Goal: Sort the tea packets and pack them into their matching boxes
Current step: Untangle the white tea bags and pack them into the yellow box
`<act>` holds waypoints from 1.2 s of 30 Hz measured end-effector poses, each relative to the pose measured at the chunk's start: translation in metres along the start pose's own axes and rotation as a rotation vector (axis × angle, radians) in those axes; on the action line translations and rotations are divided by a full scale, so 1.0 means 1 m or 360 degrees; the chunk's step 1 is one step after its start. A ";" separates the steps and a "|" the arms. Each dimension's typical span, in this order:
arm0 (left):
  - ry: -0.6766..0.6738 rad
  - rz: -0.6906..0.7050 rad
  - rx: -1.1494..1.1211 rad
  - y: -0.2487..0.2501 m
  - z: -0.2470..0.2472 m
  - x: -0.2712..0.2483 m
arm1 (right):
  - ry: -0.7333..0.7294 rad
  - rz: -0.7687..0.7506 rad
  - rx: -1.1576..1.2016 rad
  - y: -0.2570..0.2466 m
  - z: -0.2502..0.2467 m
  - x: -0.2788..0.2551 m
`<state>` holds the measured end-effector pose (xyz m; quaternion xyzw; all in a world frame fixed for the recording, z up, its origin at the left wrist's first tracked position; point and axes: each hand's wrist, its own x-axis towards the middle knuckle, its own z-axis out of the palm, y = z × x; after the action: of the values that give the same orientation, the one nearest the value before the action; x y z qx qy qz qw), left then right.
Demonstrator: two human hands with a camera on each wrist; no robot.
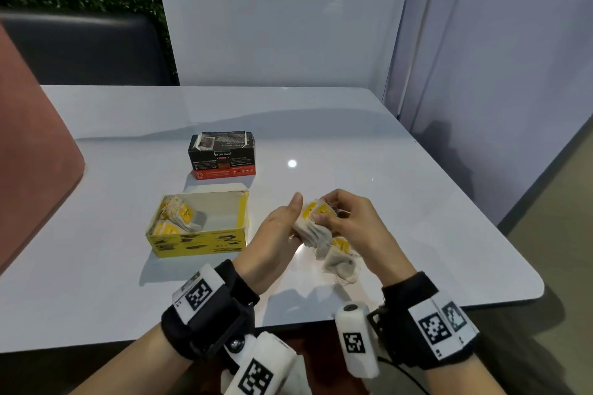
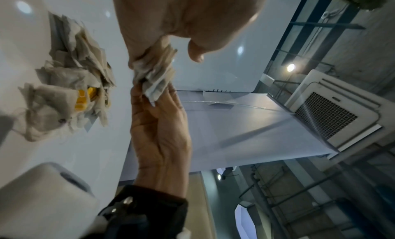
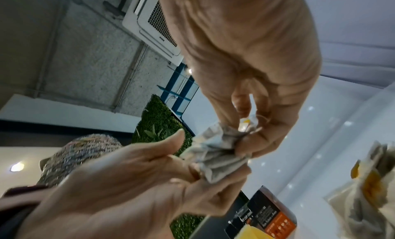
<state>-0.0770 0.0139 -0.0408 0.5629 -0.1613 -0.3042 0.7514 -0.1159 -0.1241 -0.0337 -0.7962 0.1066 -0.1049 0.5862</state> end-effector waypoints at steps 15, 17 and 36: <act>-0.0009 -0.0729 -0.0983 0.016 -0.015 0.008 | -0.0318 -0.0320 -0.0831 -0.028 0.005 0.027; 0.0055 -0.0737 -0.1064 0.015 -0.020 0.008 | -0.0405 -0.0444 -0.0883 -0.032 0.006 0.023; 0.0072 -0.0676 -0.1003 0.010 -0.018 0.009 | -0.0558 -0.0616 -0.1236 -0.034 0.010 0.015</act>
<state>-0.0570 0.0233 -0.0378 0.3316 0.0772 -0.4753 0.8113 -0.0969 -0.1098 -0.0035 -0.9677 -0.1133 -0.0285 0.2236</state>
